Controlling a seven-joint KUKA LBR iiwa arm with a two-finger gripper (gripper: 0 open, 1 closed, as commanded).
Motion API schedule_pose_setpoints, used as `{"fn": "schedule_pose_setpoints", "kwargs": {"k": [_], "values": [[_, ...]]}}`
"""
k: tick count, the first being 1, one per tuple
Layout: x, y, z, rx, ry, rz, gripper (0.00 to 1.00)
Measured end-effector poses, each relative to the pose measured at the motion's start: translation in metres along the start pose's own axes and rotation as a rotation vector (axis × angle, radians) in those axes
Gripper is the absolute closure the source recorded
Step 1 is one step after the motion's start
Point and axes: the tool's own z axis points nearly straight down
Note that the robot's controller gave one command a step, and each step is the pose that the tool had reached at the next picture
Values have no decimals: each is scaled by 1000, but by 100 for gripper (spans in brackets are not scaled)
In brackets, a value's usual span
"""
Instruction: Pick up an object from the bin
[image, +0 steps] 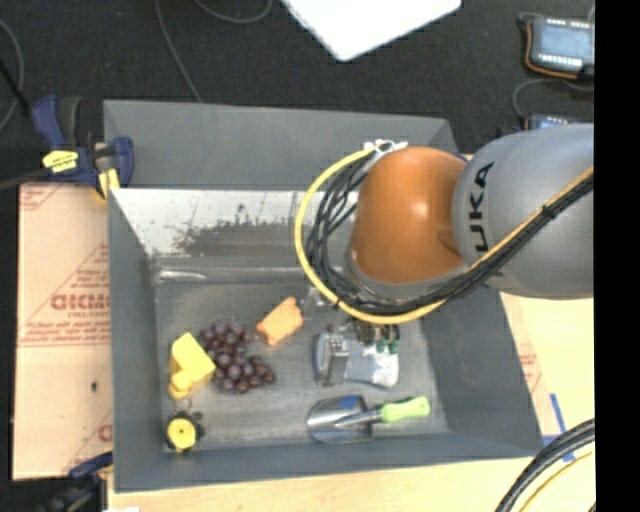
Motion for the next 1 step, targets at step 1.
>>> {"fn": "schedule_pose_setpoints", "kwargs": {"k": [1], "values": [[-1, 0, -4, -1, -8, 2, 0]]}}
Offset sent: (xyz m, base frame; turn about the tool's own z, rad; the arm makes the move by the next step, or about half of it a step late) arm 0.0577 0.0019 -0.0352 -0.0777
